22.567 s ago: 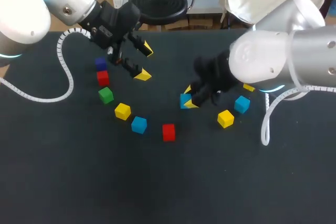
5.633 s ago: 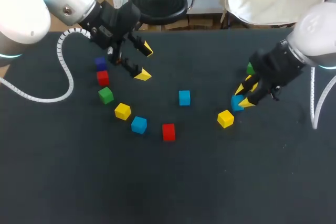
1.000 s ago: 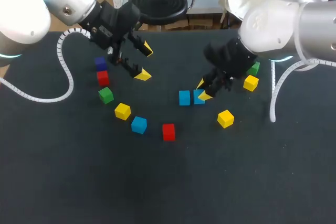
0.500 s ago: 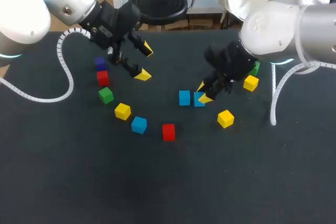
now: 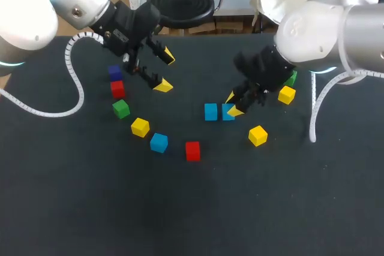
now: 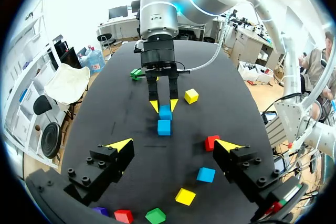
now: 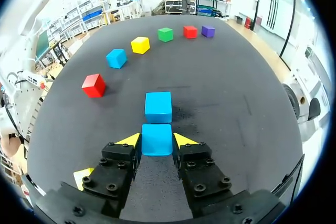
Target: Place the blue cubes, place green cubes on the blue cubes, place the yellow cubes on the green cubes, then place the red cubes on the yellow cubes, and place purple cube on the red cubes.
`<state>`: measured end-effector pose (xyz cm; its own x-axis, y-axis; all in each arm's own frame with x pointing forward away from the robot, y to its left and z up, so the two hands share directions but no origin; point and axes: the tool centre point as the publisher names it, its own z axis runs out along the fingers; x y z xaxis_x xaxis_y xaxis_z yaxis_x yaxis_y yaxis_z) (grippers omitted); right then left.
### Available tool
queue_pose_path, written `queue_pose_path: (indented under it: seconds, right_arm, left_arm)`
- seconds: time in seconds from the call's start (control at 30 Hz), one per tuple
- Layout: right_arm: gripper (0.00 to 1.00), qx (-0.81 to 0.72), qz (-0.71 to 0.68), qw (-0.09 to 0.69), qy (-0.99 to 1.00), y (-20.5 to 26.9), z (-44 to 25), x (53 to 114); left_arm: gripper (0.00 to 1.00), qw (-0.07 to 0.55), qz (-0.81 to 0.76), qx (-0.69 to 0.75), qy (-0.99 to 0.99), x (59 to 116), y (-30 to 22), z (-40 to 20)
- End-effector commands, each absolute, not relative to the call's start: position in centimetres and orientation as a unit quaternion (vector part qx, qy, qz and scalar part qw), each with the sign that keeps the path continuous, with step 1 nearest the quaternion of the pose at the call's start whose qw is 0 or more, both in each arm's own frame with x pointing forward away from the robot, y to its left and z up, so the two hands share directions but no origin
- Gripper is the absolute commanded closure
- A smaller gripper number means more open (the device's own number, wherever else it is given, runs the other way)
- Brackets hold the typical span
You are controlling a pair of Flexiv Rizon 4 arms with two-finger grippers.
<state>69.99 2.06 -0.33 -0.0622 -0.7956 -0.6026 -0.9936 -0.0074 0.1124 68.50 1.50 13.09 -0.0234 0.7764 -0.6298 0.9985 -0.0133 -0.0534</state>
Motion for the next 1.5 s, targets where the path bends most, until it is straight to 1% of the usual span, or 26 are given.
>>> queue_pose_path:
  seconds: [0.03, 0.73, 0.77, 0.8, 0.87, 0.9, 0.93, 1.0, 1.03, 1.3, 1.5]
  right_arm:
    - [1.00, -0.659, 0.264, 0.188, 0.679, 2.1, -0.4, 70.0]
    - [1.00, -0.662, 0.269, 0.184, 0.675, 2.2, -0.7, 70.5]
    - [0.86, -0.661, 0.271, 0.184, 0.675, 2.2, -0.7, 70.5]
    - [0.79, -0.661, 0.272, 0.184, 0.675, 2.2, -0.7, 70.5]
    - [0.63, -0.659, 0.274, 0.185, 0.676, 2.2, -0.7, 70.4]
    - [0.54, -0.658, 0.275, 0.185, 0.676, 2.2, -0.7, 70.4]
    - [0.43, -0.658, 0.275, 0.186, 0.676, 2.2, -0.7, 70.4]
    - [0.13, -0.657, 0.275, 0.186, 0.676, 2.1, -0.7, 70.3]
    - [0.00, -0.656, 0.276, 0.187, 0.677, 2.0, -0.6, 70.3]
    - [0.00, -0.654, 0.270, 0.192, 0.680, 1.5, 0.0, 70.2]
    - [0.00, -0.650, 0.256, 0.210, 0.684, 0.2, 1.1, 69.8]
  left_arm:
    - [0.00, 0.216, -0.255, 0.664, 0.669, 68.5, 1.5, 13.1]
    - [0.00, 0.216, -0.255, 0.664, 0.669, 68.5, 1.5, 13.1]
    - [0.00, 0.216, -0.255, 0.664, 0.669, 68.5, 1.5, 13.1]
    - [0.00, 0.216, -0.255, 0.664, 0.669, 68.5, 1.5, 13.1]
    - [0.00, 0.216, -0.255, 0.664, 0.669, 68.5, 1.5, 13.1]
    - [0.00, 0.216, -0.255, 0.664, 0.669, 68.5, 1.5, 13.1]
    - [0.00, 0.216, -0.255, 0.664, 0.669, 68.5, 1.5, 13.1]
    - [0.00, 0.216, -0.255, 0.664, 0.669, 68.5, 1.5, 13.1]
    - [0.00, 0.216, -0.255, 0.664, 0.669, 68.5, 1.5, 13.1]
    - [0.00, 0.216, -0.255, 0.664, 0.669, 68.5, 1.5, 13.1]
    - [0.00, 0.216, -0.255, 0.664, 0.669, 68.5, 1.5, 13.1]
